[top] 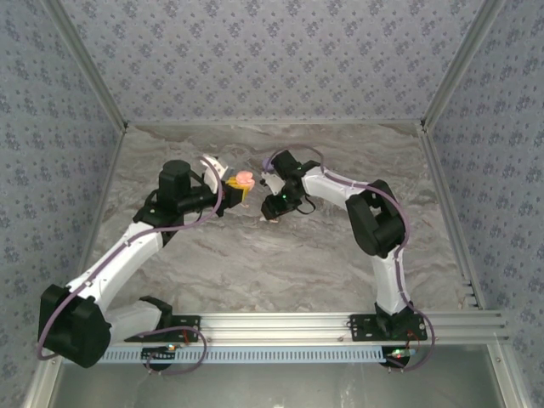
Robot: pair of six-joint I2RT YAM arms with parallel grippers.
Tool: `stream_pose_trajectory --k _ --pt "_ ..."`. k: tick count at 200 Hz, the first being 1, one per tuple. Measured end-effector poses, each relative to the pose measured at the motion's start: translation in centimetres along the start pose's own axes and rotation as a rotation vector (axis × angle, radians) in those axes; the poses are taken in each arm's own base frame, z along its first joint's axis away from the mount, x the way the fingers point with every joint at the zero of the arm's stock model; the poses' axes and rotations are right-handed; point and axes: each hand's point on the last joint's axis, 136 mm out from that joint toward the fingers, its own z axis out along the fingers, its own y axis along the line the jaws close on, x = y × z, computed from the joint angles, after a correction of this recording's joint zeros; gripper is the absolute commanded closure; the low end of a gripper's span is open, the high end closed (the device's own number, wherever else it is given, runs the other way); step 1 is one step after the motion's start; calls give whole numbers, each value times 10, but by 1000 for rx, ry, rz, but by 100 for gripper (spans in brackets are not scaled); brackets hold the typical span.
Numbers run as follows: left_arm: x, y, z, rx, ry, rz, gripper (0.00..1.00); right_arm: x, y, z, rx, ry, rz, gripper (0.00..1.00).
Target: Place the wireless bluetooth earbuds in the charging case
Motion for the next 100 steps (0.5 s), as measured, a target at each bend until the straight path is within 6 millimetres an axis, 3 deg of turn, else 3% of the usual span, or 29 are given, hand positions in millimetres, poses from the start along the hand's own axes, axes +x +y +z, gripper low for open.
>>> stream_pose_trajectory --k 43,100 --pt "7 2 -2 -8 12 -11 88 4 2 7 27 40 -24 56" --pt "8 3 -3 -10 17 -16 88 6 -7 15 76 73 -27 64"
